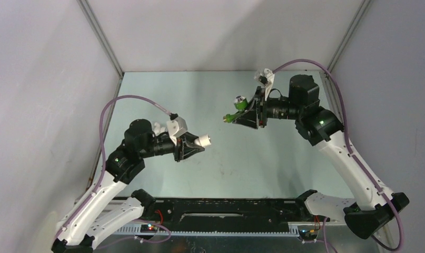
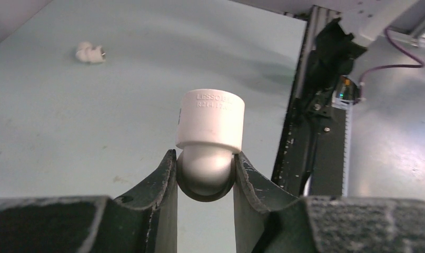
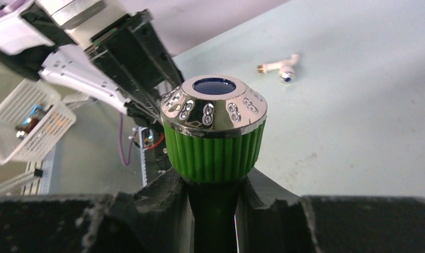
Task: Install the water faucets
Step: Pick up the adaptor at the center of the board, then install the water faucet onto the adaptor.
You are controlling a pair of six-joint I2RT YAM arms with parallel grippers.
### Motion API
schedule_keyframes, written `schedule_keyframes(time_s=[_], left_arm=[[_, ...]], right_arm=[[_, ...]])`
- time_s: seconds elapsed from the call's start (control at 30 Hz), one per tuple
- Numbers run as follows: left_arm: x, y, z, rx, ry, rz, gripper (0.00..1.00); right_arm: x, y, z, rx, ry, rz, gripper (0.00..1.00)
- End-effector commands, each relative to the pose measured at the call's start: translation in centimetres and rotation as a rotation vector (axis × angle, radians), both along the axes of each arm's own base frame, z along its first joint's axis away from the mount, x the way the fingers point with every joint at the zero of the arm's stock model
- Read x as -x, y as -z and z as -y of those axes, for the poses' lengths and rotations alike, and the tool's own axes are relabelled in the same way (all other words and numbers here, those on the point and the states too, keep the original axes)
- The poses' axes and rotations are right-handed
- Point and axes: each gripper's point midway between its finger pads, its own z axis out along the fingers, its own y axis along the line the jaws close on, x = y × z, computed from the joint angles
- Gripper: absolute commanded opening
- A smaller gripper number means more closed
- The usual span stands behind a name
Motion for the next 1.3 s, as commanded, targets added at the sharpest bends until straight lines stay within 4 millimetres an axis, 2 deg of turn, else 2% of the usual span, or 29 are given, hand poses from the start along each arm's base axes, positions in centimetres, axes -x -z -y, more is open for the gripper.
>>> schedule_keyframes(time_s=[0.0, 0.2, 0.5, 1.07, 1.27], left_arm=[[2.9, -3.6, 0.8, 0.071, 0.180, 0.093, 0.00], [2.9, -5.8, 1.2, 0.156, 0.177, 0.119, 0.00], [2.9, -9.0, 1.9, 0.304, 0.184, 0.125, 0.00], [3.3, -8.8, 2.0, 0.288, 0.210, 0.120, 0.00], [3.2, -7.9, 2.0, 0.254, 0.209, 0.085, 0.00]], right_arm=[[3.4, -4.6, -1.3, -0.096, -0.157, 0.194, 0.00], [6.2, -5.0, -2.5, -0.100, -0.234, 0.252, 0.00], [7.6, -5.2, -3.2, -0.092, -0.232, 0.279, 0.00], [6.8, -4.7, -4.0, -0.083, -0.204, 0.223, 0.00], [7.1, -4.7, -4.4, -0.085, -0.224, 0.217, 0.00]])
